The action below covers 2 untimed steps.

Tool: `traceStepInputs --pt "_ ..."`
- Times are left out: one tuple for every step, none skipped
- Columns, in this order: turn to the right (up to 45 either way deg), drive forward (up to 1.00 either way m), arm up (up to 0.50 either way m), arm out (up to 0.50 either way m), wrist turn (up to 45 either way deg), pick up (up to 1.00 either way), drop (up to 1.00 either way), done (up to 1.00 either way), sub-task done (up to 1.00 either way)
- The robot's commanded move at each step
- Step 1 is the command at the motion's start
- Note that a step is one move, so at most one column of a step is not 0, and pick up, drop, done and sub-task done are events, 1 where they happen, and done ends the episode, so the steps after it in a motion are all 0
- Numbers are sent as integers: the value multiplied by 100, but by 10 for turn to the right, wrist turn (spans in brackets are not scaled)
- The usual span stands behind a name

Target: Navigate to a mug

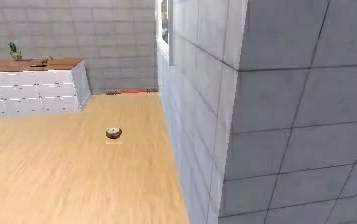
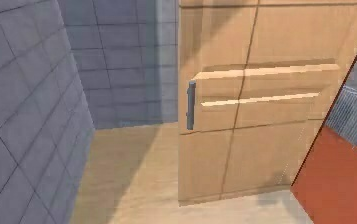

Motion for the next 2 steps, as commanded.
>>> traceStepInputs --pt "-450 0 0 0 0 0 0 0 0" --pt "-420 0 0 0 0 0 0 0 0"
